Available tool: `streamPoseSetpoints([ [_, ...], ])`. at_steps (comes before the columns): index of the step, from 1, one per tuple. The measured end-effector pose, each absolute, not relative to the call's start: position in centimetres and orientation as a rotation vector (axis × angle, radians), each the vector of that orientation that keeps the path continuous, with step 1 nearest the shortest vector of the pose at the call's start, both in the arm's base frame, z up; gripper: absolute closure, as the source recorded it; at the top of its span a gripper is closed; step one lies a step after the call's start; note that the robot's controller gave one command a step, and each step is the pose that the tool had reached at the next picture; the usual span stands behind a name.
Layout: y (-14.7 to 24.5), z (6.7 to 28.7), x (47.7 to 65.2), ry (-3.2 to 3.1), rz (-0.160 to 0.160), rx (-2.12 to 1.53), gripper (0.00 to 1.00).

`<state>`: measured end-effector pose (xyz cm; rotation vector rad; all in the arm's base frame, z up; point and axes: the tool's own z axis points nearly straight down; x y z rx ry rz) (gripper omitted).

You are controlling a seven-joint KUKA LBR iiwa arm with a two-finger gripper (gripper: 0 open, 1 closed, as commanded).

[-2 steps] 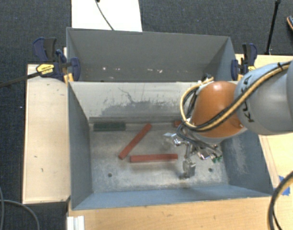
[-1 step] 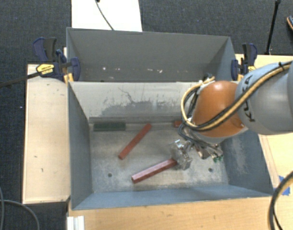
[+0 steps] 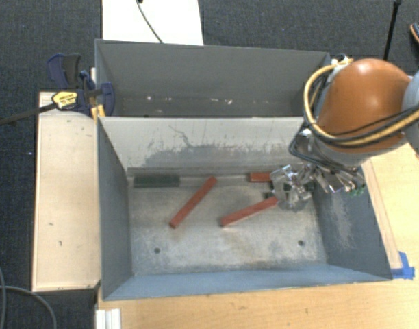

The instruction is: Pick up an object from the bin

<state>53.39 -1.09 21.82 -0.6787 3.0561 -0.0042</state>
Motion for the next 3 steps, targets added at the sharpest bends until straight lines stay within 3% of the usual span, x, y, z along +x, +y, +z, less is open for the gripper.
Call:
streamPoseSetpoints([
  [1,-1.0,21.4,53.2,3.064,0.0,-0.682,0.0],
  [2,-4.3,7.5,52.2,3.075,0.004,-0.672,0.0],
  [3,-4.2,7.9,52.5,3.065,0.001,-0.677,1.0],
])
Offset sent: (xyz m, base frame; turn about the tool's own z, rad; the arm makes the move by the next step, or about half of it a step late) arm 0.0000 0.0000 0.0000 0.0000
